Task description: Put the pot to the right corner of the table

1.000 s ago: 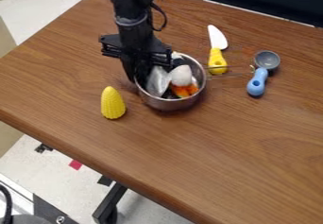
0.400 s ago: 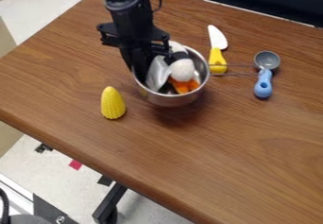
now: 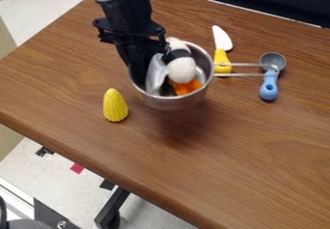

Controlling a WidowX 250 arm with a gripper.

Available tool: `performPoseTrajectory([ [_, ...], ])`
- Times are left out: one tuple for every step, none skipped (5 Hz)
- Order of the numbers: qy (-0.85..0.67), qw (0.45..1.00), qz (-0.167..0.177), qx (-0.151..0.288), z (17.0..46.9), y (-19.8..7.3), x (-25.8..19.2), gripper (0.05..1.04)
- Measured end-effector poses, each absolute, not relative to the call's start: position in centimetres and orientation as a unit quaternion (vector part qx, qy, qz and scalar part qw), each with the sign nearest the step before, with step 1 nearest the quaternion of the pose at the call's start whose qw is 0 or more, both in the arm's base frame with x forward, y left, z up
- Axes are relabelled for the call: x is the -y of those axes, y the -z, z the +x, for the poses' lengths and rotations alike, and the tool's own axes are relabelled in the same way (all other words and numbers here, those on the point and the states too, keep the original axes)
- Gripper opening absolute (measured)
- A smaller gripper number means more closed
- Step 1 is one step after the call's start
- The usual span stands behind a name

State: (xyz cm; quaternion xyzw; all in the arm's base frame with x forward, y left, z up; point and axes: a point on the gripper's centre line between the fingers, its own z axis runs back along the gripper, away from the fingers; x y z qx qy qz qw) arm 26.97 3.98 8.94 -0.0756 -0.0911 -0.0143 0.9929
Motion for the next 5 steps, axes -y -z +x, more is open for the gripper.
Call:
performPoseTrajectory([
  [0.039, 0.992, -0.071, 0.096, 26.2, -8.5, -1.6, 0.061],
  [0.042, 0.993, -0.06, 0.089, 25.6, -7.6, 1.1, 0.061],
  [0.046, 0.989, -0.065, 0.121, 25.8, -6.6, 3.6, 0.061],
  [0.024, 0.993, -0.059, 0.102, 26.0, -5.4, 5.1, 0.061],
  [-0.027, 0.993, -0.059, 0.097, 26.9, -4.7, 5.2, 0.061],
])
